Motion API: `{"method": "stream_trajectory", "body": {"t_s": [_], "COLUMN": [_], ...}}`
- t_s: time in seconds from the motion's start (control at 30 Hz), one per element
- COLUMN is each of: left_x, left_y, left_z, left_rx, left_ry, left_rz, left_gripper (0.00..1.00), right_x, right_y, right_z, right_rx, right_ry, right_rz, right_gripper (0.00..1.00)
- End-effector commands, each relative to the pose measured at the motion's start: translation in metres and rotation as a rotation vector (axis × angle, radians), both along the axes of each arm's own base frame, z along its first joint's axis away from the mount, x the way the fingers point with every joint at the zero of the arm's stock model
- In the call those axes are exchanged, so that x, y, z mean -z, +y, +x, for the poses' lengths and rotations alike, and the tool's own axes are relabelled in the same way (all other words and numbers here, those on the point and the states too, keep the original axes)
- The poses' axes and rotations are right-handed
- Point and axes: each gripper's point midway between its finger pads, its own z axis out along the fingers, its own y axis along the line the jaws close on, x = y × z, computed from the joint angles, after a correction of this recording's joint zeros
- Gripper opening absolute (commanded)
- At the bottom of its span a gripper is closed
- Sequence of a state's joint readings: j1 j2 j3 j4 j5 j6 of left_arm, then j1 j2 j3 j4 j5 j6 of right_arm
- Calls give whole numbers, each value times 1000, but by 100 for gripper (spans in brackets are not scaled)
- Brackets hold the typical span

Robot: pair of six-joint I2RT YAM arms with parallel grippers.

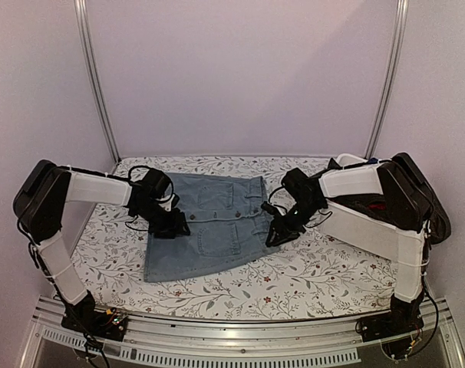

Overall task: Fold and stack the mixed laundry pile
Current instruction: Adjust the flattened skirt at the center of the board, then fold the flattened skirt at the center of the board.

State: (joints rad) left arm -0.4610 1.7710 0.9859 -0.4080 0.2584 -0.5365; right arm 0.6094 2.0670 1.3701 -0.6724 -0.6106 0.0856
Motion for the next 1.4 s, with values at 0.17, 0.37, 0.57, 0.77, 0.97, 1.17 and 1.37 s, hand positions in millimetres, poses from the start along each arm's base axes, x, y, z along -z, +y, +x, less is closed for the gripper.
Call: {"method": "stream_trajectory", "body": {"t_s": [0.17,0.37,0.57,0.77,0.97,1.17,1.37], "left_x": [5,-48,-82,-68,-39,-20,-9], "left_y": [26,15,36,58,75,87,89], "left_z": [61,21,-38,-77,-104,-121,-127], "left_rx": [-74,-80,-275,-480,-612,-701,-728], "left_ry": [-55,-91,-95,-2,108,174,208], "left_rz": [15,-105,-202,-230,-188,-192,-218], "left_gripper": [58,64,74,70,60,60,55], "right_x": [-21,-68,-48,-44,-42,-26,-35], "right_y": [8,-1,-28,-32,-28,-17,-11], "right_z": [-19,2,-23,-27,-21,-22,-15], "right_rx": [-15,25,103,122,59,58,6], "right_ry": [13,-186,-105,-154,-261,-187,-347], "right_rz": [14,1,-90,-69,-51,-35,-46], "right_gripper": [30,36,36,35,35,40,50]}}
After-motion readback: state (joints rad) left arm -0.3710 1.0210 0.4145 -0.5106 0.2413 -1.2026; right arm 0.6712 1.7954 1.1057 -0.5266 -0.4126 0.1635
